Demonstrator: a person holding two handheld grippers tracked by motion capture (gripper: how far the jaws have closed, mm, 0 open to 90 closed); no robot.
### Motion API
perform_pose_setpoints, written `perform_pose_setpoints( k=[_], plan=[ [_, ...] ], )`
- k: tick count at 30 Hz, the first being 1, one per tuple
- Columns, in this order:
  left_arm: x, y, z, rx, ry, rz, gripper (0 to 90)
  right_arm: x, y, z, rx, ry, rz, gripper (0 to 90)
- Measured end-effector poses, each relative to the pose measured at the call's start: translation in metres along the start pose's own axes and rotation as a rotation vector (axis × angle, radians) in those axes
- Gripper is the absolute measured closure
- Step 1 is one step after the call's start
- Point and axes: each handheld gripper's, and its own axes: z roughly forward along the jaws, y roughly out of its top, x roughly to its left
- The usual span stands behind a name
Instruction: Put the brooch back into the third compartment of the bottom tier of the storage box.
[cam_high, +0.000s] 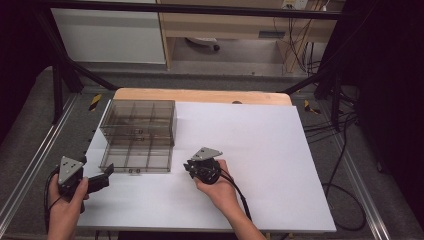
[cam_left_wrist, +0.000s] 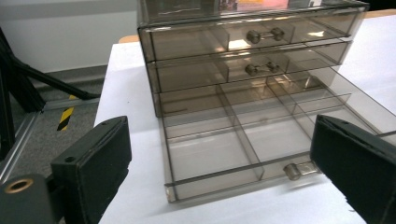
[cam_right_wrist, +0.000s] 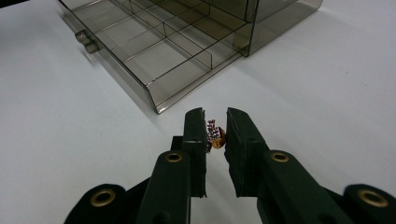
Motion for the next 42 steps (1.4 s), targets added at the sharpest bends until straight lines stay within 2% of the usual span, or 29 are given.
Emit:
perform_pose_setpoints(
  k=[9,22,28,34,42],
  plan=[
    [0.0,0.0,-0.003,-0.003,0.002,0.002,5.8,0.004,0.001,0.003,0.004,0.004,-0.009,78.5],
    [0.003,0.0,-0.002,-0.003,0.013,-0.004,5.8,0.004,0.009,0.006,0.013,-0.003,-0.053,78.5],
    [0.004,-0.001,-0.002,-0.002,0.014,-0.009,5.8,-0.002,0.015,0.004,0.005,-0.012,-0.038,78.4],
    [0.004,-0.001,-0.001,0.0,0.013,-0.01,5.8,-0.005,0.029,0.002,-0.022,-0.017,-0.045,78.4],
    [0.004,-0.001,-0.002,-0.002,0.016,-0.01,5.8,-0.008,0.037,0.003,-0.035,-0.02,-0.038,78.4]
  ],
)
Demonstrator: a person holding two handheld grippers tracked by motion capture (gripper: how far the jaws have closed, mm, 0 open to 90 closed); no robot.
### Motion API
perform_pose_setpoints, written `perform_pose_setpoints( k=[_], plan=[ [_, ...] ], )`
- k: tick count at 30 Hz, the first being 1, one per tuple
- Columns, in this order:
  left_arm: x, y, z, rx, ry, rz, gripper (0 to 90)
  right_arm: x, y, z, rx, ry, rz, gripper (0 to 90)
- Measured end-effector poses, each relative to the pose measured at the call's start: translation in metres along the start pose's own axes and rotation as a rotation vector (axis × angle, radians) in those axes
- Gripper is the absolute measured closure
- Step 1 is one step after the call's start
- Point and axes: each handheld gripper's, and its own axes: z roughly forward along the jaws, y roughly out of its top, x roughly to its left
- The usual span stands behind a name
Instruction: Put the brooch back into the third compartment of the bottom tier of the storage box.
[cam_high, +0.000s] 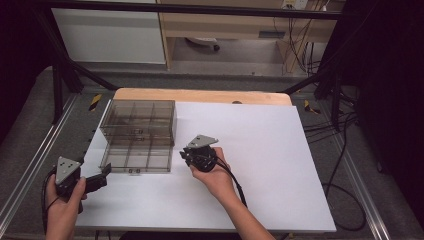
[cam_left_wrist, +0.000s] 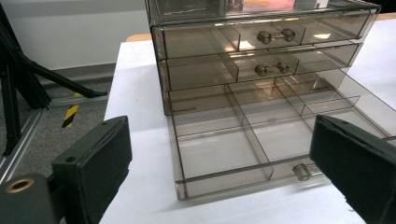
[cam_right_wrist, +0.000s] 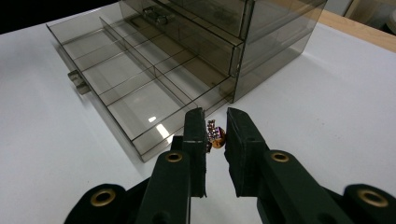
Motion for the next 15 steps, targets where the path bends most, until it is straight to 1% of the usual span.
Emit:
perform_pose_setpoints(
  k=[4,9,12,15],
  plan=[
    [0.0006,-0.0001,0.0,-0.001,0.001,-0.006,5.8,-0.0007,0.0031,0.0009,-0.011,-0.002,0.014,78.4],
    [0.0005,-0.0002,0.0003,-0.003,0.001,-0.005,5.8,-0.0016,0.0065,0.0023,-0.019,-0.003,0.009,78.5],
    [0.0004,-0.0002,0.001,0.001,0.001,-0.003,5.8,-0.0019,0.0082,0.0023,-0.028,-0.004,0.017,78.4],
    [-0.0006,0.0006,0.0002,-0.012,-0.005,-0.002,5.8,-0.0018,0.0093,0.0021,-0.027,-0.004,0.015,78.4]
  ],
)
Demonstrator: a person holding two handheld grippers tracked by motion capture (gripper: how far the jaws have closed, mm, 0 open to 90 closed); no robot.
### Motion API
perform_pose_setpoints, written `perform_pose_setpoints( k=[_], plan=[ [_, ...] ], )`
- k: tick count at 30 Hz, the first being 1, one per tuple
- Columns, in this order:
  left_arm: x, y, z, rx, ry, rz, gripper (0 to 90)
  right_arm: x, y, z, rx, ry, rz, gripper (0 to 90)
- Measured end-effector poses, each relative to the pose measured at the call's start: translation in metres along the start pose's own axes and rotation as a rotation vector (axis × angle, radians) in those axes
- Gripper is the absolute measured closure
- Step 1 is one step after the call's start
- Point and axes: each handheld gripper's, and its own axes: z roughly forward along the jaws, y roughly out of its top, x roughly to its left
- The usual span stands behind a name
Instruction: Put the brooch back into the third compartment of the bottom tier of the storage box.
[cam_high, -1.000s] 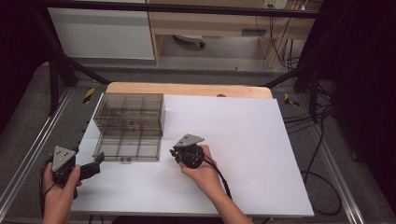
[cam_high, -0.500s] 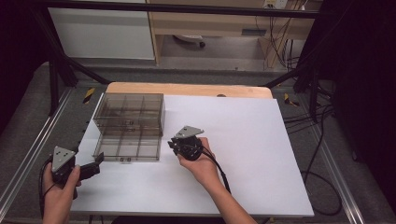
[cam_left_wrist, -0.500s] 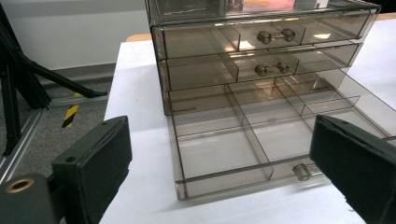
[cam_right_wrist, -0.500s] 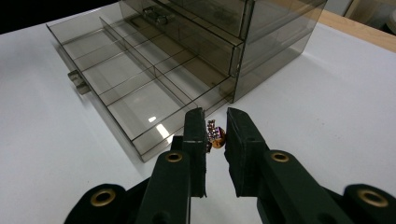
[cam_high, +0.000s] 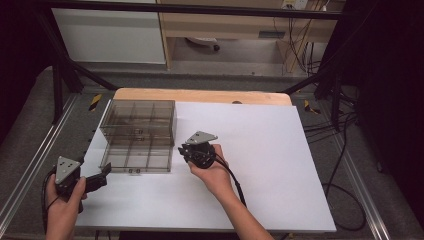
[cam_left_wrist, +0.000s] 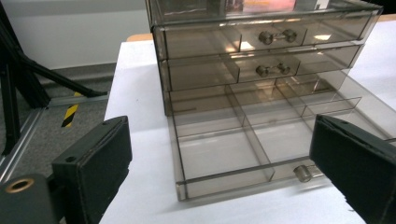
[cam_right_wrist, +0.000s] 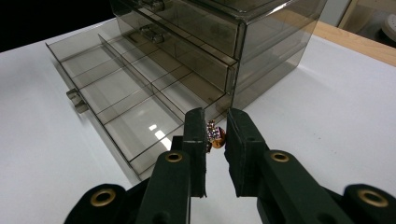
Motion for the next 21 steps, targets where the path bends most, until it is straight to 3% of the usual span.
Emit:
perform_pose_setpoints(
  k=[21],
  plan=[
    [-0.0007,-0.0003,-0.0009,0.009,0.005,0.017,5.5,-0.0006,0.0058,-0.0018,-0.026,-0.002,0.017,78.5]
  ],
)
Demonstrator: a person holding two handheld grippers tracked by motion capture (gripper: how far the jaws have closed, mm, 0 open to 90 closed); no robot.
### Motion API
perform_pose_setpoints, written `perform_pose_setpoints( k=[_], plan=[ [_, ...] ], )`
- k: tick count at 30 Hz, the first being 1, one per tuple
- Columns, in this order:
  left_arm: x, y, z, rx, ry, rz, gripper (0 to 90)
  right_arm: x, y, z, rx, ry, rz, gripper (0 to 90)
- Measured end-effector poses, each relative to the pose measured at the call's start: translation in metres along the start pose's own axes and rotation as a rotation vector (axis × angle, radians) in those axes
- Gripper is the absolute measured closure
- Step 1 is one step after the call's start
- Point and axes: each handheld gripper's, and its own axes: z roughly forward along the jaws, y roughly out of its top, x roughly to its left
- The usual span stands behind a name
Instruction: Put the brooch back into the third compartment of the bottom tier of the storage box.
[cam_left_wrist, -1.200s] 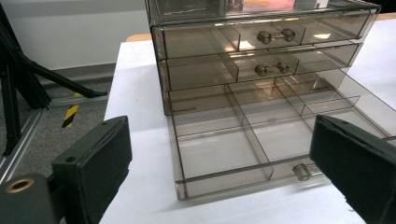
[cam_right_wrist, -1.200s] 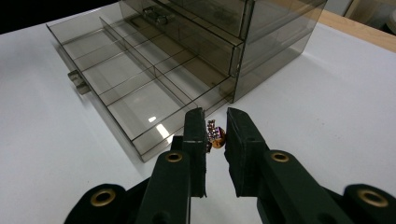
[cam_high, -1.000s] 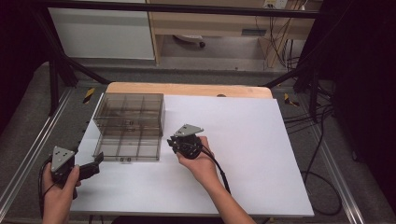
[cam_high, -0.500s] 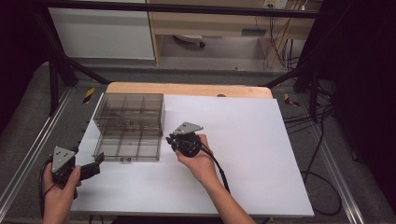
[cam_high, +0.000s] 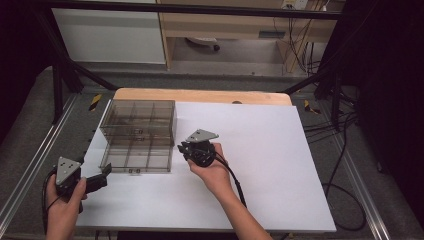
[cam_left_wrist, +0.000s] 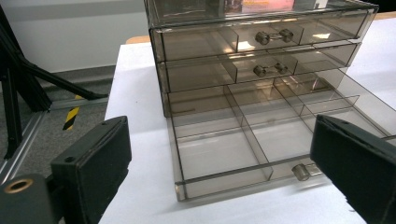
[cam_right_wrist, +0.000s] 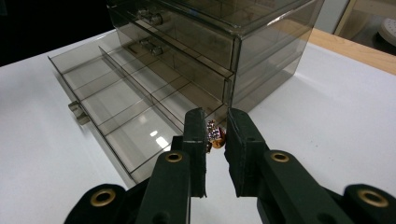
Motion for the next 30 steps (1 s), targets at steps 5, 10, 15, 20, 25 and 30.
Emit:
perform_pose_setpoints(
  k=[5,10,15,20,25,30],
  plan=[
    [0.0,0.0,0.0,0.0,-0.001,0.0,5.5,0.003,0.006,0.002,-0.004,0.005,-0.009,78.4],
    [0.0,0.0,0.0,-0.001,-0.001,0.002,5.5,0.007,0.011,0.005,-0.013,0.012,-0.006,78.4],
    [0.0,0.0,0.0,-0.002,-0.001,0.0,5.5,0.013,0.013,0.011,-0.016,0.024,-0.01,78.4],
    [0.0,0.0,0.0,-0.002,-0.002,0.0,5.5,0.017,0.018,0.015,-0.018,0.03,-0.009,78.4],
    [0.0,0.0,0.0,-0.002,0.0,-0.002,5.1,0.02,0.02,0.019,-0.018,0.033,-0.016,78.3],
    [0.001,0.0,0.0,0.001,-0.001,0.0,5.2,0.023,0.021,0.022,-0.008,0.039,-0.023,78.4]
  ],
)
